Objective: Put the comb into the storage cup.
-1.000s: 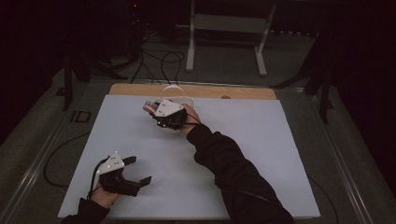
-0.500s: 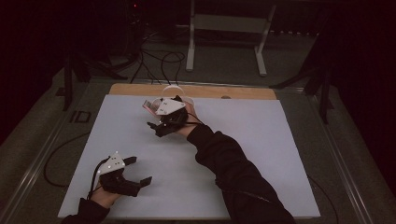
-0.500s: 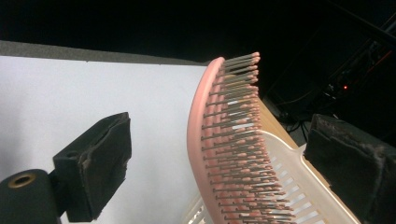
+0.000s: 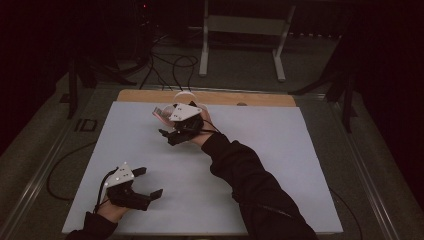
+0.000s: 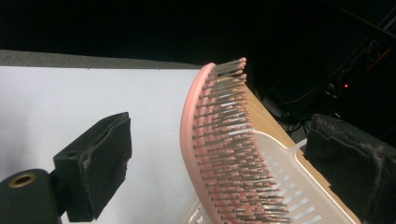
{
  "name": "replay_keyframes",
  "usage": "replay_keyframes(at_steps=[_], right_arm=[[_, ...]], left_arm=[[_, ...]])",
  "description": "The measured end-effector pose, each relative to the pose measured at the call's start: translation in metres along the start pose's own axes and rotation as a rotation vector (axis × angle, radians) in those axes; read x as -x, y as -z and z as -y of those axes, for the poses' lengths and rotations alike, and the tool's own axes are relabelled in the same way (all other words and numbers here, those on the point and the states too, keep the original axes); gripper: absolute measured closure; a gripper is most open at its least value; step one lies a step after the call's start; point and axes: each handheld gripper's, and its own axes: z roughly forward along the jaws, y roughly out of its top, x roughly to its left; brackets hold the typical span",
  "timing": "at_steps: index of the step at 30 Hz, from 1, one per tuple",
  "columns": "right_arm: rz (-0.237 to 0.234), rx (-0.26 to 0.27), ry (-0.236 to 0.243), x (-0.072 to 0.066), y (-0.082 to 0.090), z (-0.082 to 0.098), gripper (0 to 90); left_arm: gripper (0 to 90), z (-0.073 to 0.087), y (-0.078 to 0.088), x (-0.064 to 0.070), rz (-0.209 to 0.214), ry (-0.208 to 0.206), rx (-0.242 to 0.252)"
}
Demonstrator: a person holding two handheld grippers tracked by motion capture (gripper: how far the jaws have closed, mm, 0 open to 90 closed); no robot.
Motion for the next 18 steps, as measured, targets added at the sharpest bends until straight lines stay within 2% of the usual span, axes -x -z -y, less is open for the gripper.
replay_keyframes(at_steps=[7, 11, 18], right_arm=[[-0.040, -0.012, -0.096, 0.007, 0.005, 0.003, 7.9], [-0.085, -0.025, -0.168, 0.015, 0.009, 0.004, 7.9], [-0.134, -0.051, -0.229, 0.025, 0.018, 0.004, 7.9]], left_arm=[[0.0, 0.000, 0.001, 0.001, -0.002, -0.007, -0.001], [0.0, -0.001, 0.001, 0.001, -0.003, -0.010, 0.004], [0.0, 0.001, 0.003, 0.002, -0.003, -0.008, 0.004]])
